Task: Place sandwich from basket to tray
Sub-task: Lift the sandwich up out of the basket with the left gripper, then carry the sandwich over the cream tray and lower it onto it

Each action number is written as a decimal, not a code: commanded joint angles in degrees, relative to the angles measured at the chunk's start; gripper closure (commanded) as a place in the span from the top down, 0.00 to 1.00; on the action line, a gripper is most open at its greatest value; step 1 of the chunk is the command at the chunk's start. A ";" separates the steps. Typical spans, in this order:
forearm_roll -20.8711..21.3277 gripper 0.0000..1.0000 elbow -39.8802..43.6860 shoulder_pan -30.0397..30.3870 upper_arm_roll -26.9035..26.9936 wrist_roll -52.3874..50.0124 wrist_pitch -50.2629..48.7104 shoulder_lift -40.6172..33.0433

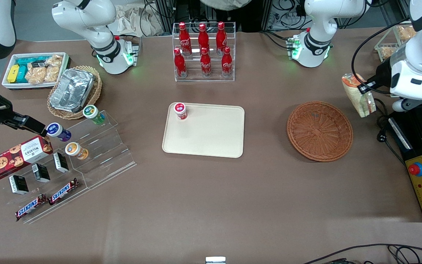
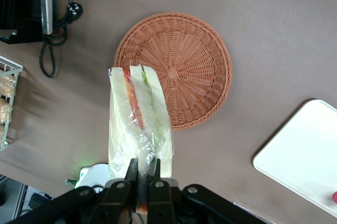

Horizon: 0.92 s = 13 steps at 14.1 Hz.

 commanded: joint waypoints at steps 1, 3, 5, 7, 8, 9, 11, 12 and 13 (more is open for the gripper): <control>-1.01 0.00 1.17 -0.65 -2.30 0.20 -1.34 0.81; -1.10 0.00 1.34 -0.74 -4.76 -0.07 -0.82 1.34; -1.10 0.00 1.43 -0.83 -7.31 -0.07 -0.73 1.60; 0.04 0.00 1.51 -3.89 -10.13 -0.24 -0.03 3.61; -0.48 0.00 1.52 -4.86 -10.31 -0.85 1.80 4.41; -0.57 0.00 1.34 -6.00 -10.74 -1.90 4.26 4.76; -0.57 0.00 2.56 -9.25 -11.01 -7.06 6.56 6.87; -0.92 0.00 3.44 -10.05 -11.10 -10.76 6.65 8.18; -2.67 0.00 3.71 -10.15 -11.80 -11.40 6.91 8.46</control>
